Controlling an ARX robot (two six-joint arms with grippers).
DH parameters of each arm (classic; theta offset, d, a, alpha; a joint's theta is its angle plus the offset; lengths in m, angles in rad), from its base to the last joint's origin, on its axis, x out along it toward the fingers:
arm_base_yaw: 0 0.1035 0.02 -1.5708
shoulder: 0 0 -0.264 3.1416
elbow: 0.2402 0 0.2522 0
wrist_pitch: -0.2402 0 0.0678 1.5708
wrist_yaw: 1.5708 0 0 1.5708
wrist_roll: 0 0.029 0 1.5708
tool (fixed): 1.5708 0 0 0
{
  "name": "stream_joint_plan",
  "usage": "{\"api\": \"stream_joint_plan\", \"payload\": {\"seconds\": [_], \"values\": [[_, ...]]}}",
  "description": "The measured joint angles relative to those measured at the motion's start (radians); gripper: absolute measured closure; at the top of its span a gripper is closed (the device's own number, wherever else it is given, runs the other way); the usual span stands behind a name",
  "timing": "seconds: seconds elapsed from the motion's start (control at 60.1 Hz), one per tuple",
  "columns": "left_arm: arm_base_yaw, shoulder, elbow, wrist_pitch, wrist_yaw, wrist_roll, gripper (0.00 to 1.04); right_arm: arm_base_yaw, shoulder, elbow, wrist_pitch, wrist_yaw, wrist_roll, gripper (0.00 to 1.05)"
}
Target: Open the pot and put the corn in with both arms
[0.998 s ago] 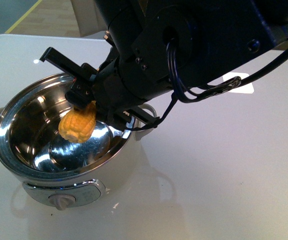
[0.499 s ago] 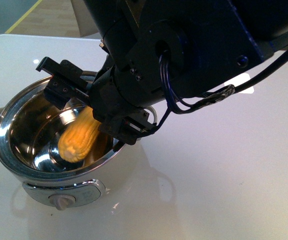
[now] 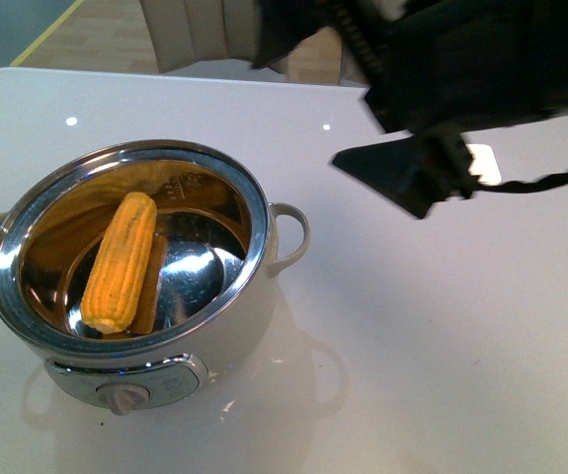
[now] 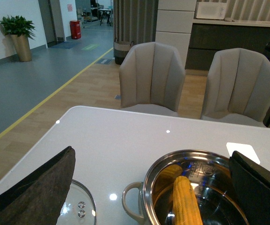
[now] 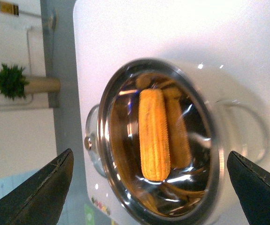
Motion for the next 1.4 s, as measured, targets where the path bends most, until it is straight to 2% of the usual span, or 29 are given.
{"api": "stream_joint_plan", "payload": {"seconds": [0.233, 0.382, 0.549, 0.648, 0.765, 0.948, 0.998, 1.031, 1.064, 1.097, 1.131, 1.197, 1.313, 1.397], "values": [[0.0, 0.0, 0.0, 0.0, 0.0, 0.0, 0.07, -0.224, -0.437, -0.313, -0.074, 0.153, -0.249, 0.09], [0.0, 0.0, 0.0, 0.0, 0.0, 0.0, 0.07, -0.3, -0.59, -0.454, -0.087, 0.196, -0.383, 0.09], [0.0, 0.0, 0.0, 0.0, 0.0, 0.0, 0.07, -0.319, -0.695, -0.583, -0.076, 0.188, -0.43, 0.09], [0.0, 0.0, 0.0, 0.0, 0.0, 0.0, 0.07, -0.282, -0.734, -0.663, -0.051, 0.218, -0.44, 0.09], [0.0, 0.0, 0.0, 0.0, 0.0, 0.0, 0.07, -0.248, -0.737, -0.698, -0.023, 0.246, -0.454, 0.09], [0.0, 0.0, 0.0, 0.0, 0.0, 0.0, 0.07, -0.241, -0.731, -0.706, -0.006, 0.263, -0.463, 0.09], [0.0, 0.0, 0.0, 0.0, 0.0, 0.0, 0.07, -0.228, -0.631, -0.783, 0.304, 0.391, -0.592, 0.18], [0.0, 0.0, 0.0, 0.0, 0.0, 0.0, 0.07, -0.231, -0.587, -0.824, 0.462, 0.431, -0.652, 0.24], [0.0, -0.001, 0.0, 0.0, 0.0, 0.0, 0.07, -0.236, -0.567, -0.85, 0.549, 0.44, -0.7, 0.27], [0.0, 0.0, 0.0, 0.0, -0.001, 0.0, 0.07, -0.255, -0.566, -0.862, 0.705, 0.442, -0.809, 0.36], [0.0, 0.0, 0.0, -0.001, 0.0, 0.0, 0.07, -0.268, -0.616, -0.864, 0.771, 0.432, -0.863, 0.43], [0.0, -0.001, 0.0, -0.001, 0.001, 0.0, 0.07, -0.293, -0.729, -0.866, 0.72, 0.401, -0.924, 0.57], [-0.001, -0.001, 0.0, -0.001, 0.0, 0.0, 0.07, -0.345, -0.917, -0.866, 0.527, 0.354, -0.962, 0.85], [-0.001, -0.001, 0.0, -0.001, 0.0, 0.0, 0.07, -0.365, -1.007, -0.866, 0.441, 0.335, -0.969, 0.99]]}}
